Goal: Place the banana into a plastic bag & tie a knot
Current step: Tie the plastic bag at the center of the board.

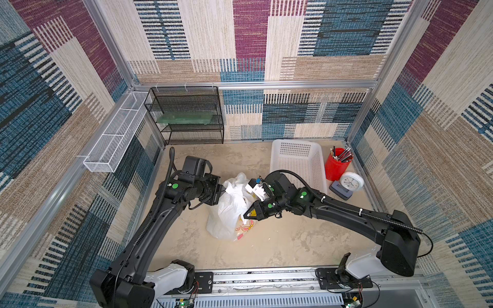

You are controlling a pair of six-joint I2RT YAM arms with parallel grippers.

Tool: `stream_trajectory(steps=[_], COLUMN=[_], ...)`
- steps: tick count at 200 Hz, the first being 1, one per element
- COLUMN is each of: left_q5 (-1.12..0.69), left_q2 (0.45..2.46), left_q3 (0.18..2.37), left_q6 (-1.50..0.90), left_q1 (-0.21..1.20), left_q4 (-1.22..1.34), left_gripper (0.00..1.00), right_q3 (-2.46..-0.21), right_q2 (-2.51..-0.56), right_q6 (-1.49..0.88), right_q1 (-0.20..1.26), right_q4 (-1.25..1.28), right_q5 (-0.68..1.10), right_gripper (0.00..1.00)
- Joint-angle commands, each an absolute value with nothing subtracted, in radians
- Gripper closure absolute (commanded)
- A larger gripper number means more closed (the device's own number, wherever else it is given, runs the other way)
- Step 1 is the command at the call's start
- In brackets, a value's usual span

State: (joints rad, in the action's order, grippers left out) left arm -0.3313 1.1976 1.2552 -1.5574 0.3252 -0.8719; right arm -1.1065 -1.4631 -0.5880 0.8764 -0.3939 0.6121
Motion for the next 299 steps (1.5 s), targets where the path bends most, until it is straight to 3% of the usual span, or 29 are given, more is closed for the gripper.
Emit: stream_trajectory(steps=[1, 66, 139, 216, 299], left_q5=[-0.29, -0.273, -0.137, -0.043, -0.159], left_q2=[1.232, 1.33, 1.354, 1.428, 1.46], left_q3=[1.322, 1.482, 1.608, 1.741, 1.66], left_q6=[-1.394, -1.239, -1.085, -1.038, -1.033], left_q1=[0.312, 0.302, 0.295, 0.228, 0.204], left_q4=[-0.937, -1.016, -1.122, -1.1, -1.099], left_gripper=[1.0, 1.0, 1.0, 1.0, 1.0], right_q3=[-1.089, -1.101, -1.099, -1.134, -1.218], right_q2=[-1.433, -1.442, -1.451, -1.464, -1.554], right_q6=[-0.571, -0.555, -0.523, -0.52, -0.533], right_q1=[0.87, 0.863, 0.798, 0.754, 0.849], right_q4=[-0.453, -0.522, -0.616, -0.692, -0.677], right_q5=[0.577, 0.529, 0.475, 0.376, 0.321], right_gripper=[1.0, 1.0, 1.0, 1.0, 1.0])
